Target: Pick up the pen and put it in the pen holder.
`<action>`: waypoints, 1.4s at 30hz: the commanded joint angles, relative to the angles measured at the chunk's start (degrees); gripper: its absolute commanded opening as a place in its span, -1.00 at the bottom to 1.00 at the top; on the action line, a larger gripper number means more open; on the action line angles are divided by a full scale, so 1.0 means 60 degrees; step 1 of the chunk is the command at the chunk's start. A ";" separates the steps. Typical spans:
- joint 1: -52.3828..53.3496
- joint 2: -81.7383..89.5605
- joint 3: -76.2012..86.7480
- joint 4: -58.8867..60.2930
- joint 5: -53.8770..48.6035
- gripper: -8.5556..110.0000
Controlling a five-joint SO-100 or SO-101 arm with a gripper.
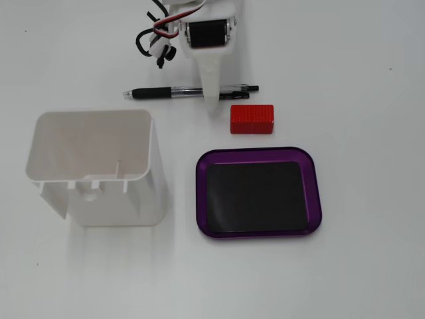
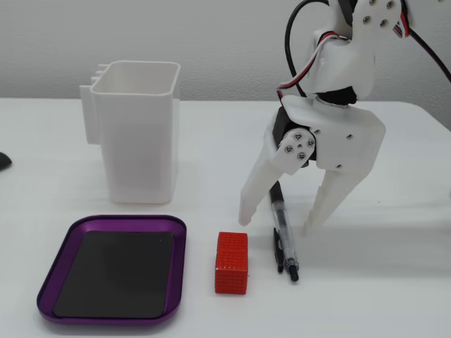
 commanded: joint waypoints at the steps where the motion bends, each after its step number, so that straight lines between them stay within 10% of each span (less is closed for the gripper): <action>1: 0.0483 0.0029 0.0059 -0.0190 -0.0059 -0.47; 42: 0.0645 0.1230 -0.1260 0.1509 0.0439 -0.87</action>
